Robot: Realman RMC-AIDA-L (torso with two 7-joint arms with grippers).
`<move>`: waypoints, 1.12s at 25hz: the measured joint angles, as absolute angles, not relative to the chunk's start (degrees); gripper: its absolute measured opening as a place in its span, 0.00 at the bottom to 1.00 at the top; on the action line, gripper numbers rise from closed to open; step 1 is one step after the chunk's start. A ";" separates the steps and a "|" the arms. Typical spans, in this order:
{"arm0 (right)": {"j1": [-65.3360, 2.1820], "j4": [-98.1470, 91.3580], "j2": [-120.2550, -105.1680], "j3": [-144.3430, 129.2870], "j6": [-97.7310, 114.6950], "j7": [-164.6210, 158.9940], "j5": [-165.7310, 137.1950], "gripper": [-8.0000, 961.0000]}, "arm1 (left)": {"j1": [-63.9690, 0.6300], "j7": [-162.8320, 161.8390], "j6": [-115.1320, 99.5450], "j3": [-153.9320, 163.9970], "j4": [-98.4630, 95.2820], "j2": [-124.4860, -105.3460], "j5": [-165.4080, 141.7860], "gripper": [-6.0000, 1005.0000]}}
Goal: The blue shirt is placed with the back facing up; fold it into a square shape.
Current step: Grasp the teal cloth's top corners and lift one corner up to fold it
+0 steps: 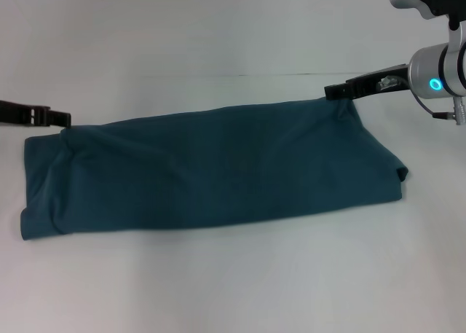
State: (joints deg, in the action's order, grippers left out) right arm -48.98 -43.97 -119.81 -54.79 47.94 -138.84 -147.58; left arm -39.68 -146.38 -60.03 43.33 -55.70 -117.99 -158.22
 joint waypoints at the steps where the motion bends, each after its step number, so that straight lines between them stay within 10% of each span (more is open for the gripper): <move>1: -48.98 -43.97 -119.80 -54.85 47.93 -138.85 -147.55 0.66 | -39.56 -146.32 -60.00 43.31 -56.37 -118.04 -158.16 0.71; 8: -48.96 -44.88 -119.51 -55.62 48.94 -138.79 -147.91 0.94 | -38.76 -148.93 -68.32 42.31 -62.32 -117.60 -158.26 0.85; 28: -48.93 -50.17 -119.71 -58.42 51.85 -138.87 -151.18 0.97 | -32.42 -164.77 -90.74 35.68 -72.46 -119.47 -157.87 0.92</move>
State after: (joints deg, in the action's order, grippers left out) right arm -48.93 -50.17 -119.71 -58.42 51.85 -138.87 -151.18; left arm -32.42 -164.77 -90.74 35.68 -72.46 -119.47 -157.87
